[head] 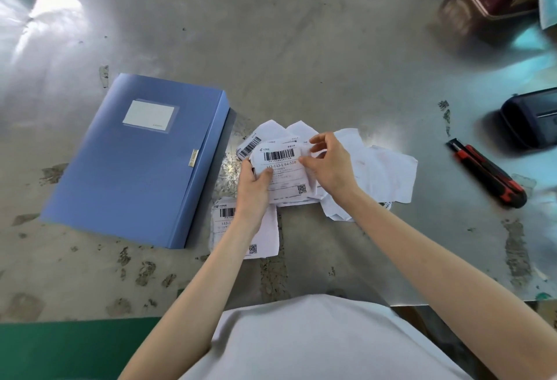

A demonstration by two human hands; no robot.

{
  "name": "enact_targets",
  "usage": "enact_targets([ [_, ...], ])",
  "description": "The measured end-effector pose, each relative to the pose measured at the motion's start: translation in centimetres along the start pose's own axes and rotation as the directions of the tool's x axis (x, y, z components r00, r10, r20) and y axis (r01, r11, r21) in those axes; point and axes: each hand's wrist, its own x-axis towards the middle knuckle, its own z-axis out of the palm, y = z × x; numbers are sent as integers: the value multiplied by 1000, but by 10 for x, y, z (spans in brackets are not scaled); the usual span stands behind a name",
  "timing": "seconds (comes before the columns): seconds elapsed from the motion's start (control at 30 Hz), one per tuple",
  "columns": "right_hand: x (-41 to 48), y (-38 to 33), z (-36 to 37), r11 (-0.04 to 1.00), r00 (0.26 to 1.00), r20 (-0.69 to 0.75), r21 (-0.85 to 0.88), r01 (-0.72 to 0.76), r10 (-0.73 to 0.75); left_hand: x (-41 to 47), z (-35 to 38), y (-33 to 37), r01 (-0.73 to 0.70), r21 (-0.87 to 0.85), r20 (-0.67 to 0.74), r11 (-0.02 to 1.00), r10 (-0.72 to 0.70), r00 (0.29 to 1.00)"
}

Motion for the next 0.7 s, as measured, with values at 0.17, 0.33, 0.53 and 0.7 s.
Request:
enact_targets([
  [0.17, -16, 0, 10, 997, 995, 99, 75, -25, 18, -22, -22, -2, -7, 44, -79, 999, 10, 997],
  [0.33, -34, 3, 26, 993, 981, 189, 107, -58, 37, -42, -49, -11, -12, 96, -148, 995, 26, 989],
  [0.53, -48, 12, 41, 1000, 969, 246, 23, -5, -1, -58, -69, -29, -15, 250, -150, 968, 54, 987],
  [0.7, -55, 21, 50, 999, 958, 286, -45, 3, 10, -58, -75, -44, -89, 528, -142, 844, 191, 971],
])
